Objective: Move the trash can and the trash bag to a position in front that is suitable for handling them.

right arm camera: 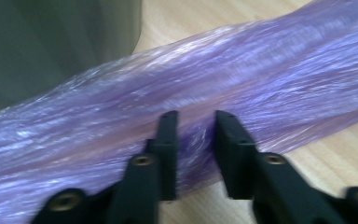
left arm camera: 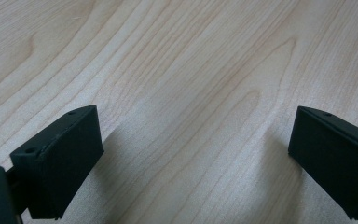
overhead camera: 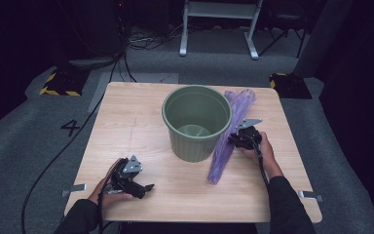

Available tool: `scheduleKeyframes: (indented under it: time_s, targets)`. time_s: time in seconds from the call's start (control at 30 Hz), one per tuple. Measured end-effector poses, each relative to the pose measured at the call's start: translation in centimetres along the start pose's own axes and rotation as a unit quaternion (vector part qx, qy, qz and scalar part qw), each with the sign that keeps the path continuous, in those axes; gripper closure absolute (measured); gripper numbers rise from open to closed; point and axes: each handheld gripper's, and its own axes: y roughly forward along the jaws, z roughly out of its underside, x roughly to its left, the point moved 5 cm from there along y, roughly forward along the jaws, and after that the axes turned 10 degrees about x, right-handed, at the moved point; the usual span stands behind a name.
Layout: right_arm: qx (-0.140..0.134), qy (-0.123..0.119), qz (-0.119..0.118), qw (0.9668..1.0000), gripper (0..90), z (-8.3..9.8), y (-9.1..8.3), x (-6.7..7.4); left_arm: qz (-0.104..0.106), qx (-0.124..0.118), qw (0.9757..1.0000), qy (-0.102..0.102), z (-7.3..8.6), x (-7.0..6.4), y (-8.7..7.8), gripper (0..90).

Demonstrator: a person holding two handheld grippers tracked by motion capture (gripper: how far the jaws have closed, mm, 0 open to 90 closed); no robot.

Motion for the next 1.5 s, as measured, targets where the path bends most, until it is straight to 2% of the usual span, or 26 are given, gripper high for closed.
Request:
scheduleKeyframes:
  time_s: [0.13, 0.27, 0.3, 0.4, 0.47, 0.53, 0.57, 0.6, 0.67, 0.7, 0.77, 0.8, 0.87, 0.9, 1.1, 1.13, 1.17, 1.27, 1.33, 1.37, 1.4, 1.5]
  targets:
    - [-0.009, 0.003, -0.011, 0.9999, 82.6, 0.4, 0.0, 0.2, 0.0, 0.0, 1.0, 0.0, 0.0, 0.0, 0.0, 2.6]
    - [-0.014, 0.008, -0.017, 0.9997, 83.0, 1.0, -0.4, 0.5, -0.001, 0.0, 1.0, 0.001, 0.0, 0.0, 0.0, 2.8]
    - [-0.018, 0.017, -0.031, 0.9992, 83.6, 1.6, -0.8, 0.8, 0.0, 0.0, 1.0, 0.003, 0.0, -0.1, 0.0, 2.9]
    - [-0.022, 0.025, -0.039, 0.9987, 83.6, 2.2, -1.1, 1.1, 0.001, 0.0, 1.0, 0.005, 0.0, -0.1, 0.0, 2.9]
    - [-0.029, 0.04, -0.046, 0.9977, 79.1, 3.0, -1.6, 1.5, 0.001, -0.001, 1.0, 0.005, 0.0, -0.1, 0.0, 2.9]
    - [-0.03, 0.038, -0.046, 0.9978, 76.5, 3.3, -1.8, 1.7, 0.001, -0.001, 1.0, 0.005, 0.0, -0.1, 0.0, 2.9]
    - [-0.034, 0.034, -0.047, 0.9977, 66.5, 4.0, -2.2, 2.2, 0.001, -0.001, 1.0, 0.005, 0.0, -0.1, 0.0, 2.9]
    - [-0.033, 0.036, -0.047, 0.9977, 60.9, 4.2, -2.4, 2.4, 0.002, -0.001, 1.0, 0.004, 0.0, -0.1, 0.0, 2.9]
    - [-0.033, 0.037, -0.053, 0.9973, 57.5, 4.4, -2.6, 2.6, 0.001, -0.001, 1.0, 0.005, 0.0, -0.1, 0.0, 2.9]
    - [-0.038, 0.031, -0.053, 0.9974, 54.5, 4.6, -2.9, 2.8, 0.001, -0.001, 1.0, 0.005, 0.0, -0.1, 0.0, 2.9]
    - [-0.035, 0.013, -0.038, 0.9986, 51.9, 5.0, -3.7, 3.4, 0.001, -0.001, 1.0, 0.005, 0.0, -0.1, 0.0, 2.9]
    - [-0.041, 0.001, -0.041, 0.9983, 51.0, 5.3, -4.5, 4.1, 0.001, -0.001, 1.0, 0.005, 0.0, -0.1, 0.0, 2.9]
    - [-0.044, -0.003, -0.04, 0.9982, 50.5, 5.4, -4.8, 4.3, 0.001, -0.001, 1.0, 0.005, 0.0, -0.1, 0.0, 2.9]
    - [-0.053, -0.014, -0.04, 0.9977, 49.3, 5.7, -5.6, 5.0, 0.001, -0.001, 1.0, 0.005, 0.0, -0.1, 0.0, 2.9]
    - [-0.068, -0.031, -0.036, 0.9965, 40.7, 6.0, -7.2, 6.4, 0.002, -0.001, 1.0, 0.005, 0.0, -0.1, 0.0, 2.9]
    - [-0.069, -0.034, -0.041, 0.9962, 36.4, 6.1, -7.5, 6.7, 0.002, -0.001, 1.0, 0.005, 0.0, -0.1, 0.0, 2.9]
    - [-0.069, -0.036, -0.028, 0.9966, 29.3, 6.2, -7.9, 6.7, 0.002, -0.001, 1.0, 0.005, 0.0, -0.1, 0.0, 2.9]
    - [-0.076, -0.041, -0.033, 0.9957, 25.8, 6.3, -8.3, 6.9, 0.002, -0.001, 1.0, 0.005, 0.0, -0.1, 0.0, 2.9]
    - [-0.078, -0.054, -0.05, 0.9943, 24.3, 6.5, -8.6, 7.4, 0.002, -0.001, 1.0, 0.004, 0.0, -0.2, 0.0, 2.9]
    - [-0.07, -0.082, -0.067, 0.9919, 23.4, 6.7, -9.0, 8.5, 0.002, -0.001, 1.0, 0.004, 0.0, -0.2, 0.0, 2.9]
    - [-0.07, -0.082, -0.067, 0.9919, 23.4, 6.7, -9.0, 8.5, 0.002, -0.001, 1.0, 0.003, 0.0, -0.2, 0.0, 2.9]
    - [-0.071, -0.114, -0.113, 0.9845, 25.4, 7.1, -9.1, 10.4, 0.001, -0.001, 1.0, 0.003, 0.0, -0.2, 0.0, 2.9]
